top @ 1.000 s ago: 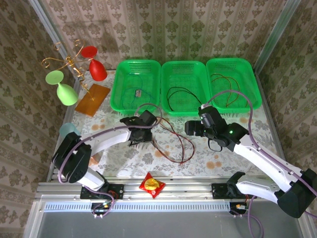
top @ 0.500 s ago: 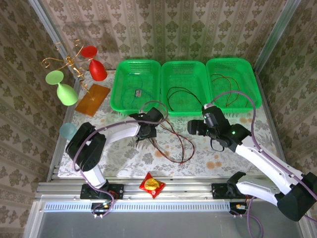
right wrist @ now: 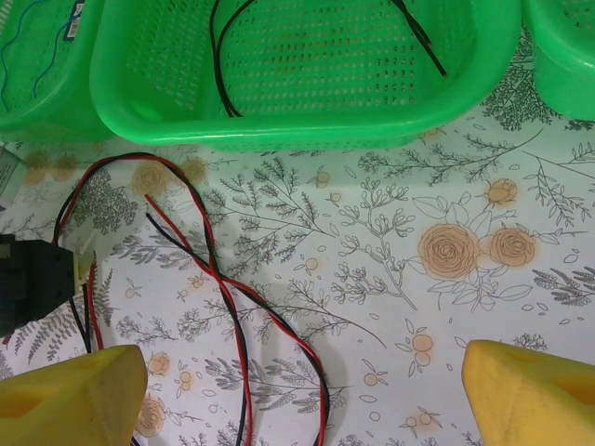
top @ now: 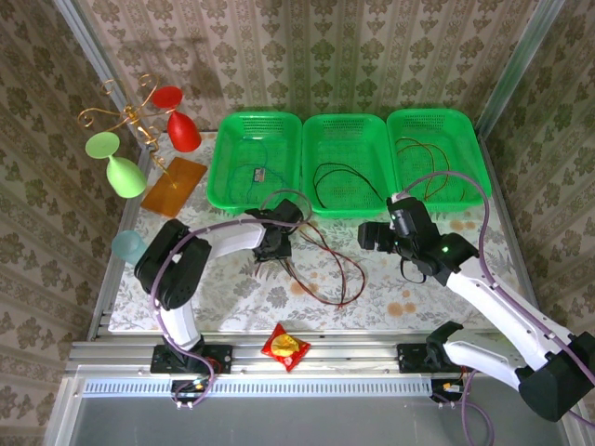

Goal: Untangle the cables

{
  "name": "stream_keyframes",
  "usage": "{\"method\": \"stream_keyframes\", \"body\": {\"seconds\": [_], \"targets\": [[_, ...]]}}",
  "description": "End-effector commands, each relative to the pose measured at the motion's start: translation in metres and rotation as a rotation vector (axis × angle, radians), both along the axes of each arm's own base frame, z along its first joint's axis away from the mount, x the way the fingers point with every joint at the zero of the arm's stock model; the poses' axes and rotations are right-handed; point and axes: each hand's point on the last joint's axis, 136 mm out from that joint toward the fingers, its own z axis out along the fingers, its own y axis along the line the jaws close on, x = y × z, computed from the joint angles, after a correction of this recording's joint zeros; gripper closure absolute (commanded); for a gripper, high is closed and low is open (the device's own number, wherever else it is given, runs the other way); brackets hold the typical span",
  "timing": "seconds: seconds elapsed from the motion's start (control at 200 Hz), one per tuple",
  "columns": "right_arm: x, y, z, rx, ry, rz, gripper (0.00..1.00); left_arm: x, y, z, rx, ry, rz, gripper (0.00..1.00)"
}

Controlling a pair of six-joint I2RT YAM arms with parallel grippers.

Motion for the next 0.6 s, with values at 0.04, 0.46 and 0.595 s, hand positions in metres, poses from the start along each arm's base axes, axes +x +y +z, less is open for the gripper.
{"method": "stream_keyframes", "body": {"seconds": [0.04, 0.46, 0.595], "targets": [[-0.002, -0.002, 0.005, 0.004, -0.016, 0.012, 0.11, -0.011, 0.004, -0.022, 0.0, 0.109, 0.011, 0.75], [-0.002, -0.009, 0.012, 0.013, -0.036, -0.005, 0.11, -0.004, 0.002, -0.004, -0.024, 0.048, 0.005, 1.0], [-0.003, -0.009, 0.012, 0.019, -0.034, -0.002, 0.11, 0.007, -0.004, 0.03, -0.037, -0.087, -0.02, 1.0]]}}
